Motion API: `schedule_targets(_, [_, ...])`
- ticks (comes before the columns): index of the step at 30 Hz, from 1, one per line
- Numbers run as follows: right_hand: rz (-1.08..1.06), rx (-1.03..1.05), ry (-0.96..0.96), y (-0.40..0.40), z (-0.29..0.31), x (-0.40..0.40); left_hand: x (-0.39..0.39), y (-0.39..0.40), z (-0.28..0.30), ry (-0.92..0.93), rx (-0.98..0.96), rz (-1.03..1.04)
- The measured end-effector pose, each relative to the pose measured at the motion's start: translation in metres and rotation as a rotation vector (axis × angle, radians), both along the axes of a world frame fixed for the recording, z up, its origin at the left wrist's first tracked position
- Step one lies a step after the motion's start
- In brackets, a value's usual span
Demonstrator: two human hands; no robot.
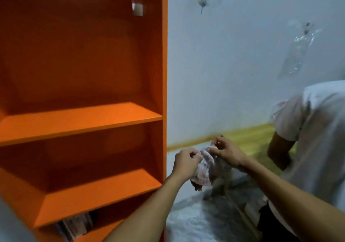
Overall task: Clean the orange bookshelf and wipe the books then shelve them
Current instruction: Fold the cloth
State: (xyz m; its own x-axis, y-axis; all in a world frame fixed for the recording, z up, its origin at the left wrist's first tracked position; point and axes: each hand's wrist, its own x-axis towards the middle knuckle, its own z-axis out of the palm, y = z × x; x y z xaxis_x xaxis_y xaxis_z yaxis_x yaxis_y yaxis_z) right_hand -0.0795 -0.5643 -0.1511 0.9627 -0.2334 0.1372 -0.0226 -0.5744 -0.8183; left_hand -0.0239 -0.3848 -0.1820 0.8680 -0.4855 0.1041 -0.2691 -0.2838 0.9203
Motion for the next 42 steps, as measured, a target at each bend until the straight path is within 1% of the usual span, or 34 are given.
schedule_targets(3, [-0.083, -0.034, -0.161, -0.019, 0.039, 0.026, 0.02, -0.03, 0.046, -0.046, -0.023, 0.063])
schedule_targets(7, [-0.156, -0.04, -0.322, -0.043, 0.092, 0.072, 0.062, -0.068, 0.105, -0.085, -0.093, 0.164])
schedule_targets(13, [-0.183, -0.047, -0.545, -0.088, 0.179, 0.162, 0.148, -0.128, 0.202, -0.306, -0.118, 0.313])
schedule_targets(17, [-0.161, -0.047, -0.674, -0.124, 0.238, 0.222, 0.201, -0.16, 0.27, -0.519, -0.126, 0.365])
schedule_targets(23, [-0.077, -0.189, -0.935, -0.166, 0.316, 0.285, 0.263, -0.185, 0.357, -0.911, -0.092, 0.414])
schedule_targets(27, [-0.078, -0.306, -1.031, -0.183, 0.35, 0.328, 0.301, -0.187, 0.399, -1.059, -0.05, 0.475])
schedule_targets(32, [-0.093, -0.356, -1.062, -0.185, 0.379, 0.366, 0.329, -0.189, 0.433, -1.145, 0.008, 0.55])
schedule_targets(36, [-0.111, -0.353, -1.023, -0.188, 0.377, 0.382, 0.341, -0.194, 0.43, -1.124, 0.071, 0.581])
schedule_targets(38, [-0.1, -0.306, -0.986, -0.19, 0.369, 0.385, 0.345, -0.196, 0.419, -1.137, 0.089, 0.592])
schedule_targets(40, [-0.081, -0.238, -0.966, -0.188, 0.361, 0.384, 0.345, -0.199, 0.407, -1.133, 0.068, 0.601])
schedule_targets(42, [-0.032, -0.091, -0.933, -0.185, 0.354, 0.381, 0.346, -0.202, 0.397, -1.117, 0.042, 0.612])
